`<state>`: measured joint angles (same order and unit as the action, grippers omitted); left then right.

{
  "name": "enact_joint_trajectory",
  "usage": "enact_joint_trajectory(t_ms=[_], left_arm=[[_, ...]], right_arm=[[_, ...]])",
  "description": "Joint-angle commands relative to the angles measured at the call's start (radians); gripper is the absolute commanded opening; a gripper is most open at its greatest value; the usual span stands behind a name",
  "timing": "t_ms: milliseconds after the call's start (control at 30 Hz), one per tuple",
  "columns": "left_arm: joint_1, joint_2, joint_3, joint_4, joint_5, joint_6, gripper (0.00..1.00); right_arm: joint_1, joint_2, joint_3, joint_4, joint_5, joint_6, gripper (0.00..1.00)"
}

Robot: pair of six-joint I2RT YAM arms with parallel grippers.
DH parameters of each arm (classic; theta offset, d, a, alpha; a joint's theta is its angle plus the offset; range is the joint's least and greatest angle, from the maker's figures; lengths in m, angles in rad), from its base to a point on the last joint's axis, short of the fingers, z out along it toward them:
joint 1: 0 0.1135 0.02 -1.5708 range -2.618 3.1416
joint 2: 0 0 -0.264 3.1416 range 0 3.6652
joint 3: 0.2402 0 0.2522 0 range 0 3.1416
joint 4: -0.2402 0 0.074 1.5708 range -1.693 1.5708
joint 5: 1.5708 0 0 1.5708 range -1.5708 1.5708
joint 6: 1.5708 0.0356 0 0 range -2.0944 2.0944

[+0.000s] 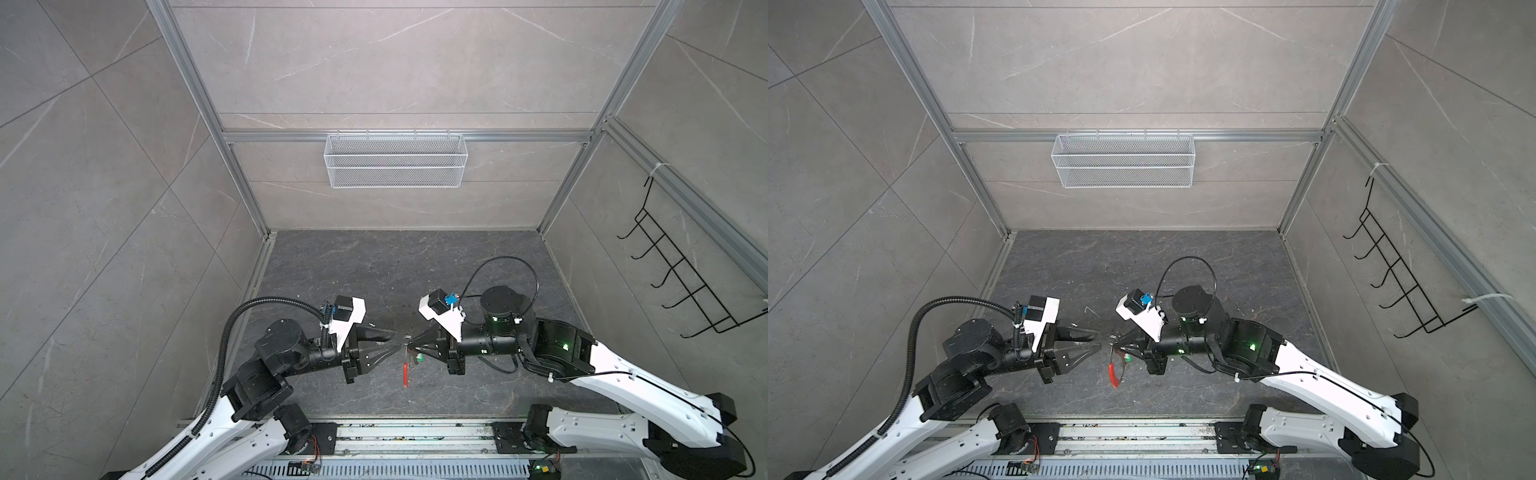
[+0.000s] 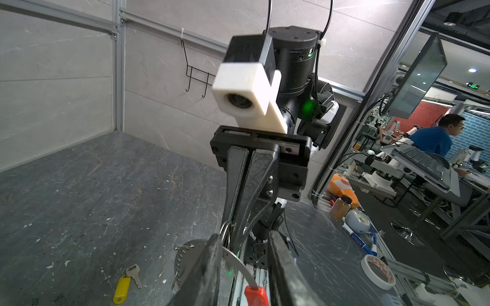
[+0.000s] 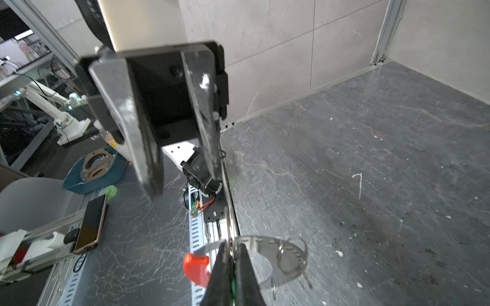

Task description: Remove the keys from the keyring

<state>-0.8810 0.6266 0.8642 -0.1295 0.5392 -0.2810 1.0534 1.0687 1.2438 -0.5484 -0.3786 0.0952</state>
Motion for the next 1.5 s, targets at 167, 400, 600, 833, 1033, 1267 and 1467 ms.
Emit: enact_joint_trajectory(t_ms=[167,400,600,833,1033,1267,1467], left_arm=[[0.001,0.136,0.131,-0.261,0.126,0.074,0.31],[0.000,0.190,0.181,-0.341,0.205,0.119,0.28],[0.001,0.218,0.206,-0.374,0.225,0.136,0.24],[0.000,0.244,0.211,-0.378,0.234,0.138,0.23],[0.000,0.253,0.211,-0.365,0.234,0.139,0.19],[0.000,0.268,0.217,-0.357,0.226,0.135,0.03],[-0.001,0.223,0.174,-0.280,0.153,0.110,0.00]], right_arm=[[-0.006,0.090,0.177,-0.310,-0.044,-0.141,0.00],[-0.007,0.153,0.240,-0.410,-0.089,-0.181,0.00],[-0.006,0.175,0.263,-0.436,-0.097,-0.191,0.00],[-0.007,0.180,0.277,-0.443,-0.089,-0.190,0.00],[-0.007,0.185,0.277,-0.440,-0.093,-0.188,0.00],[-0.007,0.189,0.279,-0.436,-0.098,-0.182,0.00],[-0.007,0.172,0.266,-0.394,-0.060,-0.155,0.13]])
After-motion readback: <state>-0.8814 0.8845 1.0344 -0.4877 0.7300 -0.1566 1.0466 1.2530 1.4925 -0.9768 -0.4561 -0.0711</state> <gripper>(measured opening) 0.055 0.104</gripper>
